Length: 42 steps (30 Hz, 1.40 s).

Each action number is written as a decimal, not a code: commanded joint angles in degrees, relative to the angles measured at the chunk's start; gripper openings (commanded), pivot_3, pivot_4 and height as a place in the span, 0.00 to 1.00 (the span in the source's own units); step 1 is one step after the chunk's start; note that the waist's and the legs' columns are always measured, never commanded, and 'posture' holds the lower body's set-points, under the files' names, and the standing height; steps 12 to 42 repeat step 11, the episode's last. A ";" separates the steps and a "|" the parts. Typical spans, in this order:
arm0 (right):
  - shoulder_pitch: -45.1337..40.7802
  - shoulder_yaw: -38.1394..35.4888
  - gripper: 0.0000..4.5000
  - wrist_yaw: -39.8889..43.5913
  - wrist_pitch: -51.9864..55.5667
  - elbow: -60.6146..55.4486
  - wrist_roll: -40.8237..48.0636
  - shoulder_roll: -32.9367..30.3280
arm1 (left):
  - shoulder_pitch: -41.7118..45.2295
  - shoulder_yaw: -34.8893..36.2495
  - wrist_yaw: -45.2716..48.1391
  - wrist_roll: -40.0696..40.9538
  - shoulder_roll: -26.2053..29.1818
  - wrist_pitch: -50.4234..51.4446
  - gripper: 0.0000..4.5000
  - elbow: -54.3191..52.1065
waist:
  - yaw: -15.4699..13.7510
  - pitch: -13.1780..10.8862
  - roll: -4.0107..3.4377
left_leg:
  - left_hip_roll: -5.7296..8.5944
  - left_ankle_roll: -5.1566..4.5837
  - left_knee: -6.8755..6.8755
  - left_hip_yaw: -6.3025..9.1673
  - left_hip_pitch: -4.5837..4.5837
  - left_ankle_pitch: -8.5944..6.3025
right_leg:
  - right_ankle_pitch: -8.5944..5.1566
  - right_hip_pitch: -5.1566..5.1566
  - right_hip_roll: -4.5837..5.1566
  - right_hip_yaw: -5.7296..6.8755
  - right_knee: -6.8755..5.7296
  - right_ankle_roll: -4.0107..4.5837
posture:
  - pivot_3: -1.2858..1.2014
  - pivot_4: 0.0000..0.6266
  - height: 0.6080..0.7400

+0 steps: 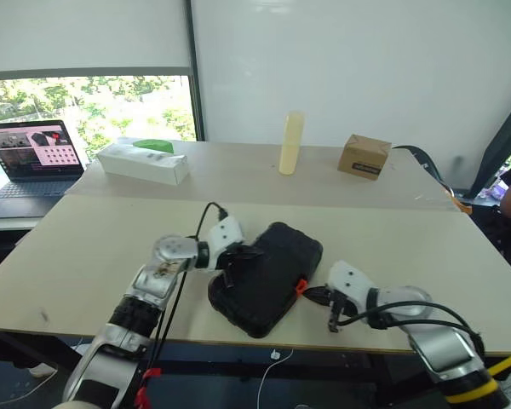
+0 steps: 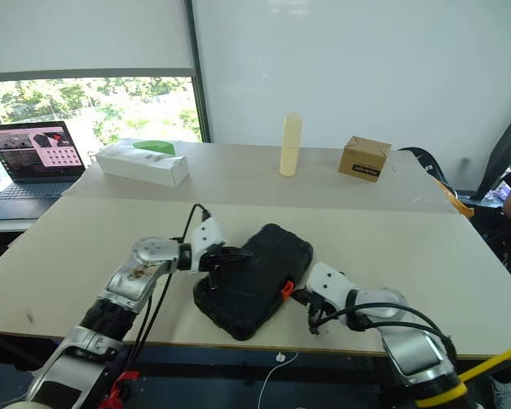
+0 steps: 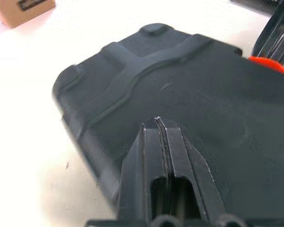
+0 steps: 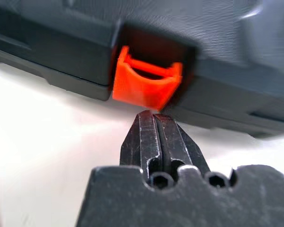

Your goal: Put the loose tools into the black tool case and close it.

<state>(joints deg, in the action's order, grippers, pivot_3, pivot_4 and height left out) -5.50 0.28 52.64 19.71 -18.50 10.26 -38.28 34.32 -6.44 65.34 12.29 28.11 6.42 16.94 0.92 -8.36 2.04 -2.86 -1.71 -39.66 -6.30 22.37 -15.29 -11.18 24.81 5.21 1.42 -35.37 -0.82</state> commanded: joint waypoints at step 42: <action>11.73 -22.58 0.97 14.96 -21.26 6.59 15.54 -4.58 | -18.44 16.47 5.72 4.57 18.61 -13.27 0.97 -0.91 | -0.66 -0.09 0.03 | -0.02 -0.04 -0.08 -0.11 0.34 -0.11 | 0.02 0.18 0.17 0.03 0.34 -0.10 | 0.52 0.24 1.00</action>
